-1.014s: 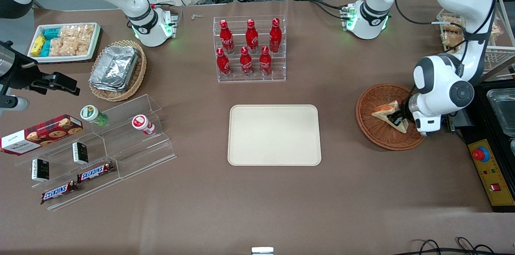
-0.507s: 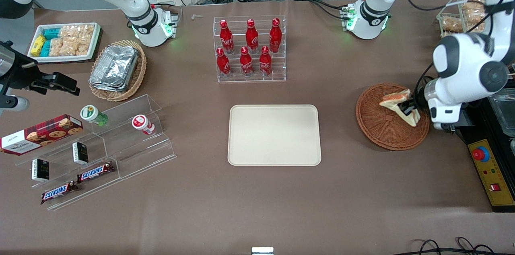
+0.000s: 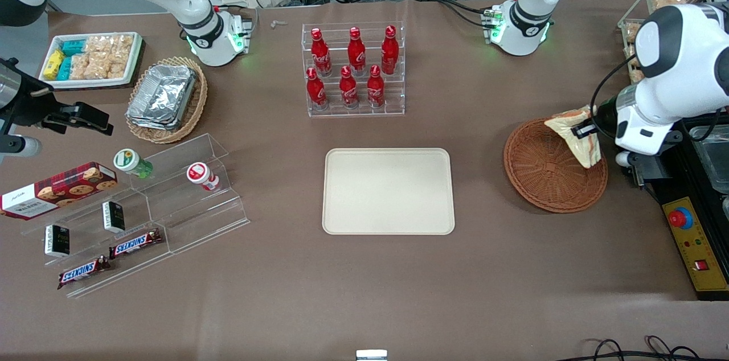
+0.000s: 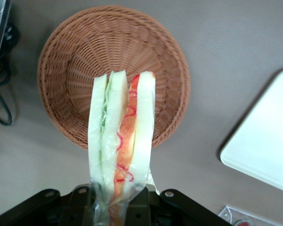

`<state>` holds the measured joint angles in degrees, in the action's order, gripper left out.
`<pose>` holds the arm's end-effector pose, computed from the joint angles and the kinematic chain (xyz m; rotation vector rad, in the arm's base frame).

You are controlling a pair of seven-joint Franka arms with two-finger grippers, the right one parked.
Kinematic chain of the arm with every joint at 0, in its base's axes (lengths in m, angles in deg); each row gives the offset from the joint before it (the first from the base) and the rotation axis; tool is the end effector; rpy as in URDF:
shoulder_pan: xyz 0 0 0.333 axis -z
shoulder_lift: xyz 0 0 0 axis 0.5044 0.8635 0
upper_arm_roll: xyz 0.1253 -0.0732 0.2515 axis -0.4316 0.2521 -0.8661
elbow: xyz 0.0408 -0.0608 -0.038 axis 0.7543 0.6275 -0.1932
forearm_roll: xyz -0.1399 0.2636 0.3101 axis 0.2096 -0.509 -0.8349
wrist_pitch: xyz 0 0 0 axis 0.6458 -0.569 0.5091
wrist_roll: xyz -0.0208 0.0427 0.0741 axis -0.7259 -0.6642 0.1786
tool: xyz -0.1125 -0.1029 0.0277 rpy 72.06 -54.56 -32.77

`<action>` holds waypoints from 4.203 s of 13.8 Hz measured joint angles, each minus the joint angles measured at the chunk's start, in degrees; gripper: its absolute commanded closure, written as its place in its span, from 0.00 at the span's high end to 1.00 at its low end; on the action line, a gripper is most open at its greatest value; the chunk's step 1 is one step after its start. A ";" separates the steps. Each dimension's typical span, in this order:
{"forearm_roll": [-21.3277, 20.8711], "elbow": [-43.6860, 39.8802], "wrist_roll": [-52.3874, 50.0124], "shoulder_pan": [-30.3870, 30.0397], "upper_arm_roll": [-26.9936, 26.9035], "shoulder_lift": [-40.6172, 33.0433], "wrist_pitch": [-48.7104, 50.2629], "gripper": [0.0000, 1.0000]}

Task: Place sandwich from basket to tray

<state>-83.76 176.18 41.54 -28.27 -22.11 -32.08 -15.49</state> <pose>0.5466 -0.0355 0.3585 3.0389 0.6047 -0.3161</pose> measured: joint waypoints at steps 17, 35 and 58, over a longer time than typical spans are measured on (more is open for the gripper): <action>-13.76 -6.36 -6.72 2.73 29.06 17.61 -12.22 0.00; -27.23 -17.04 -14.43 5.55 28.90 40.75 -19.38 1.00; -12.04 -23.85 3.56 -7.85 28.77 15.93 0.10 1.00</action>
<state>-95.81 152.33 45.10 -36.13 6.66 -16.15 -15.39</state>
